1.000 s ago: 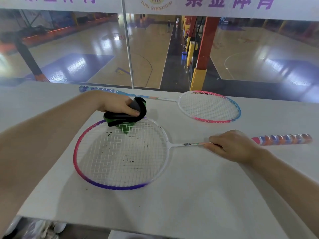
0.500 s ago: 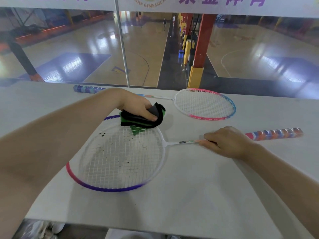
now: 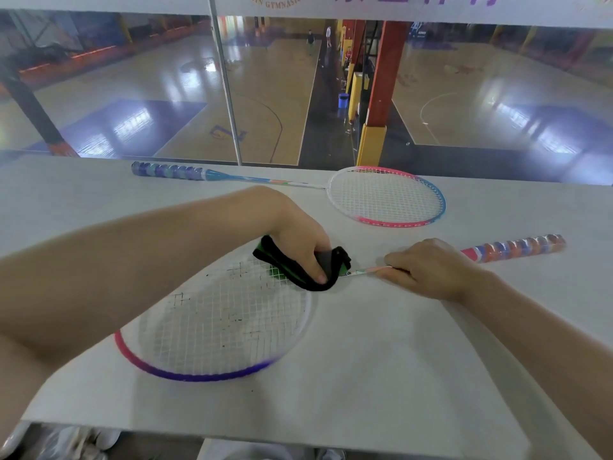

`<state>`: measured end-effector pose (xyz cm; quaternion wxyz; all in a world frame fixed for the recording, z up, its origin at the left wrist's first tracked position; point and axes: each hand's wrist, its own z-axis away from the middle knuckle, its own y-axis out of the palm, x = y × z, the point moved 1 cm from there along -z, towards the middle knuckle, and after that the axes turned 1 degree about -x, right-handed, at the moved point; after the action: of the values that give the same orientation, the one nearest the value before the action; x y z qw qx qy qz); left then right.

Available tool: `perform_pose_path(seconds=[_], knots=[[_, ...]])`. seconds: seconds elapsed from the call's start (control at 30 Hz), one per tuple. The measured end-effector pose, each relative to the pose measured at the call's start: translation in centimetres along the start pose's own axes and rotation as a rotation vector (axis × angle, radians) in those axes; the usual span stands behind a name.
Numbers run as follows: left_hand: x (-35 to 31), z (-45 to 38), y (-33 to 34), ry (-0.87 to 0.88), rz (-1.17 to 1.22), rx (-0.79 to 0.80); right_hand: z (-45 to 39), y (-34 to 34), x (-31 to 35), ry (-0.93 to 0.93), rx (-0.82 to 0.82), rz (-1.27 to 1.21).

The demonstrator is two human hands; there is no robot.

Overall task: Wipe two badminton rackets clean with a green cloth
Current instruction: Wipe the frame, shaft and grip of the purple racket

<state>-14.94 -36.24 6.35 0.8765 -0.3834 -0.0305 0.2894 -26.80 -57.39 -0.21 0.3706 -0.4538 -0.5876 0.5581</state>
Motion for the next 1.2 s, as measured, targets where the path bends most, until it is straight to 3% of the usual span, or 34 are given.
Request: perform_pose_path(seconds=[0.2,0.67,1.2], knots=[[1.6,0.8,0.6,0.025,0.065,-0.117,0.0,0.5,-0.1,0.017,-0.026,-0.006],[3.4,0.9,0.5,0.033,0.16,-0.121,0.1,1.0,-0.2,0.029,-0.073,-0.009],[8.2,3.3,0.8,-0.123,0.253,-0.314,0.3,0.6,-0.2,0.015,-0.021,-0.023]])
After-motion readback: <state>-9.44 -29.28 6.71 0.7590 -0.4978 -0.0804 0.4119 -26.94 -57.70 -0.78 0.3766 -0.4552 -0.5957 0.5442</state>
